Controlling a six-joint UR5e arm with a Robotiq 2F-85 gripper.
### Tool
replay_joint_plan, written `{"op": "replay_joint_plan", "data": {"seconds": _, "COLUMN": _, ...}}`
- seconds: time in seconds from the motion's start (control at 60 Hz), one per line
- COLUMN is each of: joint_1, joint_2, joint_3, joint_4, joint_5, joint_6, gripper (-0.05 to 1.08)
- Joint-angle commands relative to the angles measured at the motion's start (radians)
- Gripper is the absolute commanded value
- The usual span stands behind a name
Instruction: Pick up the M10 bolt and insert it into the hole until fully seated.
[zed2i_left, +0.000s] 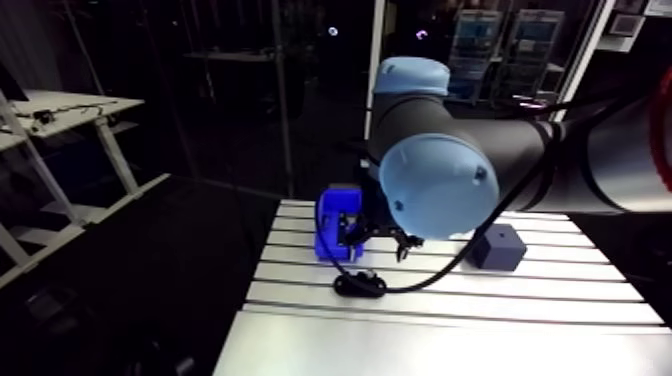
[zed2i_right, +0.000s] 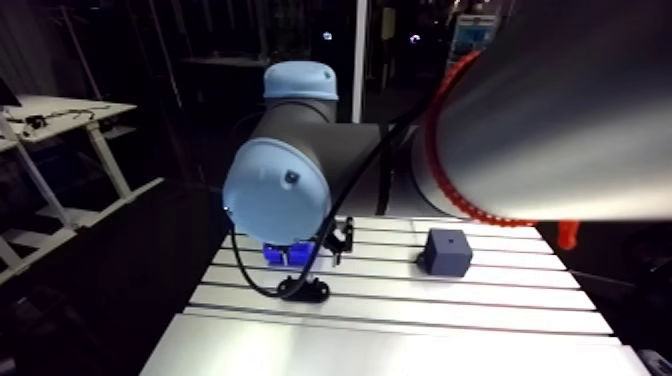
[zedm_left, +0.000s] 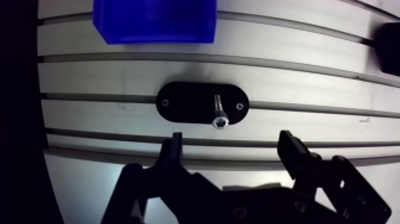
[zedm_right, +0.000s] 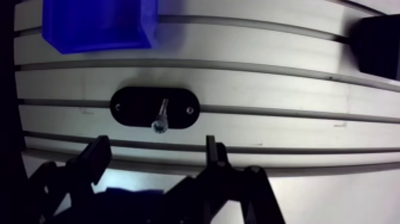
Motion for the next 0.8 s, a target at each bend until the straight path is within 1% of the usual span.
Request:
{"op": "replay_joint_plan", "data": {"seconds": 0.017, "joint_1": 0.01, "joint_2": 0.022, "joint_3": 0.009, "joint_4": -0.035, "joint_5": -0.003, "joint_6": 0.0, "gripper": 0.21}}
{"op": "replay_joint_plan", "data": {"seconds": 0.15, "joint_1": 0.01, "joint_2": 0.037, "joint_3": 0.01, "joint_4": -0.05, "joint_5": -0.005, "joint_6": -0.001, "gripper": 0.25}}
{"op": "replay_joint_plan", "data": {"seconds": 0.3, "joint_1": 0.01, "joint_2": 0.044, "joint_3": 0.012, "joint_4": -0.05, "joint_5": -0.004, "joint_6": -0.001, "gripper": 0.27}}
{"op": "replay_joint_plan", "data": {"seconds": 0.367, "joint_1": 0.01, "joint_2": 0.051, "joint_3": 0.012, "joint_4": -0.051, "joint_5": -0.003, "joint_6": -0.001, "gripper": 0.31}}
{"op": "replay_joint_plan", "data": {"seconds": 0.6, "joint_1": 0.01, "joint_2": 0.069, "joint_3": 0.012, "joint_4": -0.071, "joint_5": -0.003, "joint_6": -0.004, "gripper": 0.33}}
{"op": "replay_joint_plan", "data": {"seconds": 0.667, "joint_1": 0.01, "joint_2": 0.078, "joint_3": 0.012, "joint_4": -0.072, "joint_5": -0.003, "joint_6": -0.004, "gripper": 0.36}}
{"op": "replay_joint_plan", "data": {"seconds": 0.8, "joint_1": 0.01, "joint_2": 0.08, "joint_3": 0.01, "joint_4": -0.073, "joint_5": -0.003, "joint_6": -0.005, "gripper": 0.36}}
